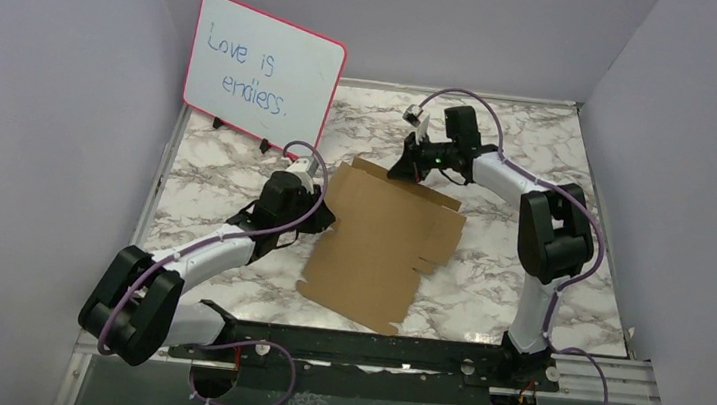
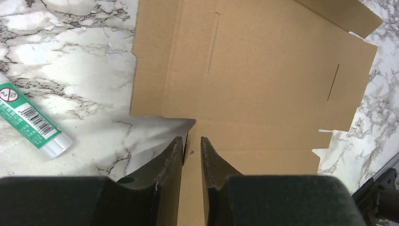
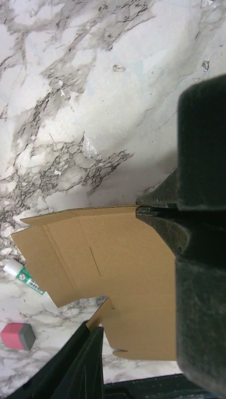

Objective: Fold the paper box

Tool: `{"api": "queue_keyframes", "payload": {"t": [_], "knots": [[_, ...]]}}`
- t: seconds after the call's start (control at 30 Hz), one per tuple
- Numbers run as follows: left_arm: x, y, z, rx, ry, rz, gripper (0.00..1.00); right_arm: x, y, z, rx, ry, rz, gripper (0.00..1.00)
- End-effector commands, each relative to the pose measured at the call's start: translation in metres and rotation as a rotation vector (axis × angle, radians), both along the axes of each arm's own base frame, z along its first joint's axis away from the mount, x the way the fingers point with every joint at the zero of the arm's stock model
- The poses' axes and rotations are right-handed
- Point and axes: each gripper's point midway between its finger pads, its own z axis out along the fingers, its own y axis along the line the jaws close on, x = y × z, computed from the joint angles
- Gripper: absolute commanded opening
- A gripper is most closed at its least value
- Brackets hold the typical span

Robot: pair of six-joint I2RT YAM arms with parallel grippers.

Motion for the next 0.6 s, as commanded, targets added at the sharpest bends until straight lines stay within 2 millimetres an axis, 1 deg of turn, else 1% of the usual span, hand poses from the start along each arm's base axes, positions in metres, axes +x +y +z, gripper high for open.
{"api": "queue_keyframes", "payload": {"t": [0.0,0.13,0.43,0.5,0.57], "knots": [[0.008,-0.003,0.016,0.053,-0.055,0.026,0.2,0.021,0.0,-0.007,-0.049,-0.054,-0.071,0.01],[0.008,-0.005,0.015,0.091,-0.06,0.021,0.19,0.024,-0.001,-0.012,-0.072,-0.06,-0.089,0.01],[0.003,-0.018,0.001,0.112,-0.021,-0.019,0.19,0.022,0.005,-0.01,-0.047,-0.06,-0.076,0.01],[0.004,-0.017,0.003,0.131,-0.028,-0.022,0.21,0.021,0.006,-0.009,-0.04,-0.06,-0.064,0.01],[0.01,-0.007,0.01,0.207,-0.056,-0.02,0.24,0.018,0.007,-0.009,-0.042,-0.055,-0.04,0.01]]}}
